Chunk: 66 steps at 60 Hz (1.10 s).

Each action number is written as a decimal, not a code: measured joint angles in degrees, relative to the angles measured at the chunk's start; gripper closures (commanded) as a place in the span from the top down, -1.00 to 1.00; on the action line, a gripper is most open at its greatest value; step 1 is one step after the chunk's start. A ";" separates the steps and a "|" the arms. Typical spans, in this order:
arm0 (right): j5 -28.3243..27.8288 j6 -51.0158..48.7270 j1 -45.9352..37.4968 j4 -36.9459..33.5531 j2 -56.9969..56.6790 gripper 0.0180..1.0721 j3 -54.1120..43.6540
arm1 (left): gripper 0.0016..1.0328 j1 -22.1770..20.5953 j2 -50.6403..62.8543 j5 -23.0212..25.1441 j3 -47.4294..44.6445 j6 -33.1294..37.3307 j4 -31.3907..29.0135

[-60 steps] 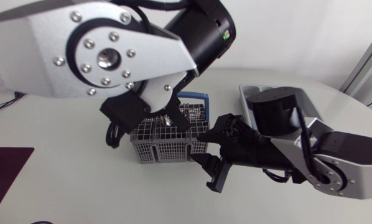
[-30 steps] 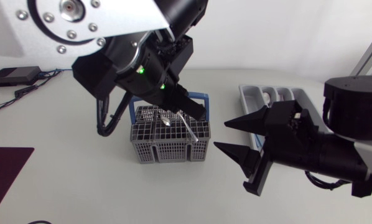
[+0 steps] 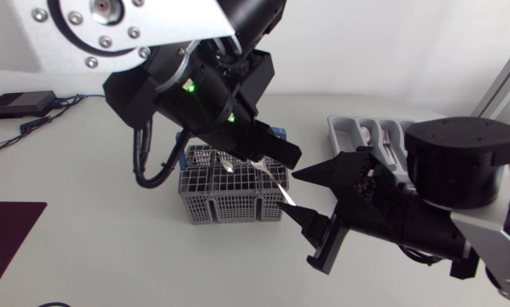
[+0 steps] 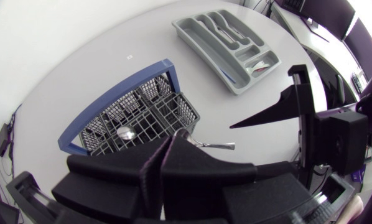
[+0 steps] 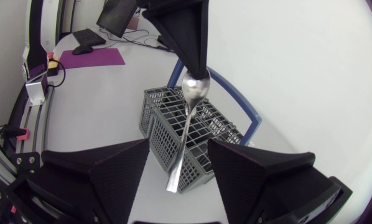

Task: Unload the cutlery basket into the drawer organizer.

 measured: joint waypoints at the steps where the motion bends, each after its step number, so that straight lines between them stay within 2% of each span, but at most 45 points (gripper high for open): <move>1: 0.07 0.17 0.13 0.26 0.55 0.32 0.07 | -0.59 -0.09 0.00 0.02 0.00 0.00 0.02; 11: 1.31 0.68 0.57 2.19 4.22 0.31 0.83 | -0.59 -0.31 0.02 0.22 0.11 0.00 0.02; 19: 1.51 1.31 0.57 2.78 5.55 0.10 2.69 | -0.59 -0.28 0.00 0.83 0.15 -0.02 0.02; 37: 1.49 2.60 0.57 4.15 8.61 -0.81 3.89 | -0.59 0.00 0.00 1.51 0.37 -0.20 0.02; 45: 1.49 3.21 0.57 4.15 8.79 -0.89 3.89 | -0.59 0.35 0.02 1.70 0.42 -0.20 0.02; 62: 2.19 3.69 0.61 3.87 8.81 -0.89 4.22 | -0.55 1.16 0.00 2.36 0.42 -0.22 -0.85; 66: 2.10 3.69 0.66 3.69 8.81 -0.89 4.26 | -0.11 1.40 0.02 2.73 0.42 -0.46 -0.85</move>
